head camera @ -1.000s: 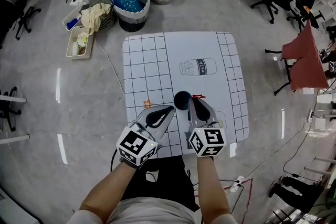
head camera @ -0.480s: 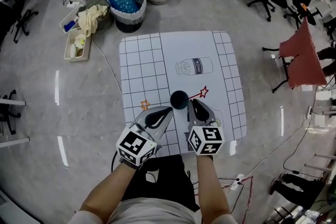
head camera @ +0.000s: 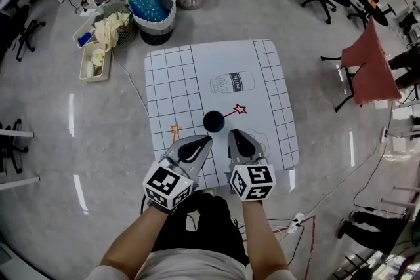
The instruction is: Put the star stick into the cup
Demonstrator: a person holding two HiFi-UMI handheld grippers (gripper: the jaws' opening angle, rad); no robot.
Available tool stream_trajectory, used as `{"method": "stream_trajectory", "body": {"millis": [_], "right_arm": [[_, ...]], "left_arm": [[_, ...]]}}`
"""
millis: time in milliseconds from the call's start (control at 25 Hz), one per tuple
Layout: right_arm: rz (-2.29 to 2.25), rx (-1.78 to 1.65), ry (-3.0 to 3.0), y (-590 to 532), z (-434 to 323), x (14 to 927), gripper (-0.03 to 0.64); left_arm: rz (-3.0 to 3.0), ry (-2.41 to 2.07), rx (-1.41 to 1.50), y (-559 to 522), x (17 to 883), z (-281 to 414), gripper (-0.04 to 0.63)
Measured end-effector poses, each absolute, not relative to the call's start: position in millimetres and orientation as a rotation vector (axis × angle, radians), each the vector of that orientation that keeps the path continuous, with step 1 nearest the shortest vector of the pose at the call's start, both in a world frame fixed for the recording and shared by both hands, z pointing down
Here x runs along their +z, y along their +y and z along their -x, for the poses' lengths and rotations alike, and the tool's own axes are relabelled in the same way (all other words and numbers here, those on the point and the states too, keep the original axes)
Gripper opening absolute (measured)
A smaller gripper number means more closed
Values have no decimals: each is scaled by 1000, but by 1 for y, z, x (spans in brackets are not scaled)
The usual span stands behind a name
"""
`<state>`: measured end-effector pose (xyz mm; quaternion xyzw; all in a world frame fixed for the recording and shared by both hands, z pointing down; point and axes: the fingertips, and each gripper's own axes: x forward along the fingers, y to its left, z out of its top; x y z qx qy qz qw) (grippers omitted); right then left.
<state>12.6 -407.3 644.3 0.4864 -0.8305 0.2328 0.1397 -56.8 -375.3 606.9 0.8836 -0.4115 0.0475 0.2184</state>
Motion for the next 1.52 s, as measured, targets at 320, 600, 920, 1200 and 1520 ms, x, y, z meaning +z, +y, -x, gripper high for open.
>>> {"method": "stream_trajectory", "body": {"millis": [320, 600, 920, 1200, 1520], "right_arm": [[-1380, 604, -2505, -381, -12, 556, 31], [-1371, 483, -2603, -364, -16, 477, 29], [-1345, 363, -2705, -348, -12, 405, 12], [-1317, 315, -2783, -345, -4, 364, 12], [-1304, 262, -2827, -335, -3, 334, 12]], "left_arm": [[-2458, -1159, 126, -357, 543, 53, 5], [-2502, -1188, 87, -343, 482, 49, 5], [-2550, -1225, 13, -330, 423, 48, 5], [-2578, -1260, -50, -326, 381, 52, 5], [-2587, -1320, -93, -315, 349, 60, 5]]}}
